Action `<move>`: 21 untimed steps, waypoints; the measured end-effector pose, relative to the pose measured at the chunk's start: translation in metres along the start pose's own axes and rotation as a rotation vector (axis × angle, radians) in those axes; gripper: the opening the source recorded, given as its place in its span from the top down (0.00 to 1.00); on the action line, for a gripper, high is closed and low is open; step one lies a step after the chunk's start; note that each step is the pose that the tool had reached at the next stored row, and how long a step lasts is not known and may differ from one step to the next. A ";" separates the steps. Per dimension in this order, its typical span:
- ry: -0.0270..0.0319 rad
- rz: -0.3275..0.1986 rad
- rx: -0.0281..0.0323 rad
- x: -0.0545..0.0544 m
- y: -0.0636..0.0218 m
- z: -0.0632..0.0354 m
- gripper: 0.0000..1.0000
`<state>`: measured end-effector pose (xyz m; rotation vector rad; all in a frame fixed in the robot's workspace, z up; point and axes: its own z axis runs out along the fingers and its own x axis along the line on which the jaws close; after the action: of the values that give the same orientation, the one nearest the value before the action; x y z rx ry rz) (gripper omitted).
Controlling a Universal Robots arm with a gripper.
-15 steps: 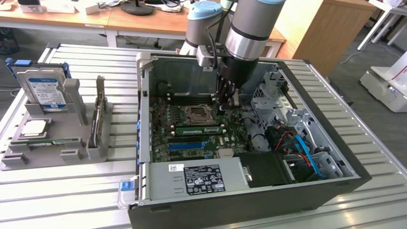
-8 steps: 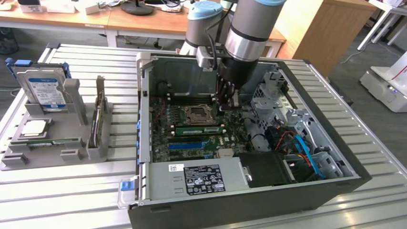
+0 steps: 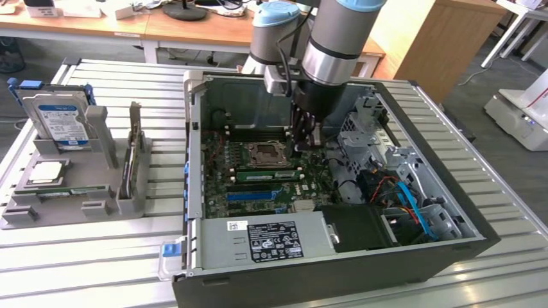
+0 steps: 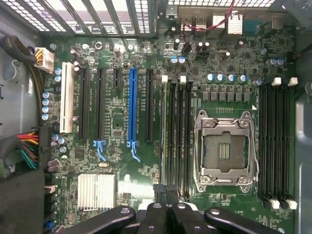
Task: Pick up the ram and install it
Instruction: 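Press down the ram until it locks into place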
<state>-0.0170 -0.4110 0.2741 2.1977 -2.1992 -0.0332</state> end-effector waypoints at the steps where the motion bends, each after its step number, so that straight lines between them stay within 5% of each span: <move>1: 0.0001 0.000 0.0000 0.000 0.0000 0.0007 0.89; 21: 0.0001 0.000 -0.0001 0.000 -0.0006 0.0119 0.89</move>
<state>-0.0169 -0.4110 0.2622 2.1975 -2.1993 -0.0331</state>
